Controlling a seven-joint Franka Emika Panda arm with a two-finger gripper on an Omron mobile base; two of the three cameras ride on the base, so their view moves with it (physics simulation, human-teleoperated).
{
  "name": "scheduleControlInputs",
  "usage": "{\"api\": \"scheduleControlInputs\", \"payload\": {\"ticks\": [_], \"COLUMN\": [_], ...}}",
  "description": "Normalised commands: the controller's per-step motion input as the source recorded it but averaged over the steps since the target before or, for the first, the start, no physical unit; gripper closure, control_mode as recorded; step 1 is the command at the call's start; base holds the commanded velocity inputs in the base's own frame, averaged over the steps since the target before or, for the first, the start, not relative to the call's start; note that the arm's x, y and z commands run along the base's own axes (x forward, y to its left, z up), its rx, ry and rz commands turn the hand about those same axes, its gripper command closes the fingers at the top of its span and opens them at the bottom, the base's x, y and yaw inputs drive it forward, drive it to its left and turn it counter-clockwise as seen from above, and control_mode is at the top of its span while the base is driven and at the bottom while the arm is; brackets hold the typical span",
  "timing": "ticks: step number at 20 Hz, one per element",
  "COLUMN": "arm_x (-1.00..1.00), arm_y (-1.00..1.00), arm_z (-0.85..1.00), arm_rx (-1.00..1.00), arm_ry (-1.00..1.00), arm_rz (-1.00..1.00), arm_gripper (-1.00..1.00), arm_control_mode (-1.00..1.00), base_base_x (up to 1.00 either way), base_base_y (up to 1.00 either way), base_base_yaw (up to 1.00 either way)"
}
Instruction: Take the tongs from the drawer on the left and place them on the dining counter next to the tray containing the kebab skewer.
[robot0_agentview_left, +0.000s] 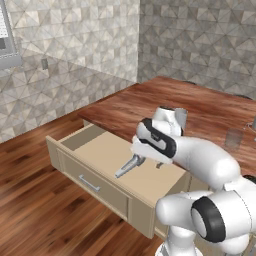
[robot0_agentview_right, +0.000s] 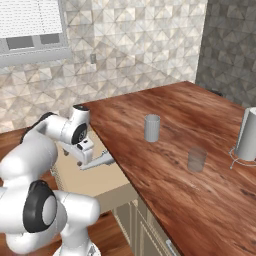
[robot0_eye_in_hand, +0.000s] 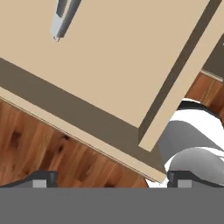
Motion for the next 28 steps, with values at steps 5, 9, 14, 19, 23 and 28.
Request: {"api": "scheduleControlInputs", "payload": {"ticks": [5, 9, 14, 19, 23, 28], "arm_x": [0.04, 0.04, 0.02, 0.11, 0.15, 0.27], "arm_y": [0.05, 0.11, 0.20, 0.10, 0.03, 0.11], "arm_z": [-0.35, -0.20, -0.29, -0.10, -0.01, -0.16], "arm_rx": [0.00, 0.00, 0.00, 0.00, 0.00, 0.00], "arm_ry": [-0.10, -0.06, -0.01, 0.00, 0.00, 0.00], "arm_rz": [-0.11, -0.18, -0.14, -0.02, 0.00, -0.03], "arm_gripper": [-1.00, -1.00, -1.00, -1.00, -1.00, -1.00], "arm_control_mode": [-1.00, -1.00, -1.00, -1.00, -1.00, -1.00], "base_base_x": [0.00, 0.00, 0.00, 0.00, 0.00, 0.00], "base_base_y": [0.00, 0.00, 0.00, 0.00, 0.00, 0.00], "base_base_yaw": [0.00, 0.00, 0.00, 0.00, 0.00, 0.00]}}
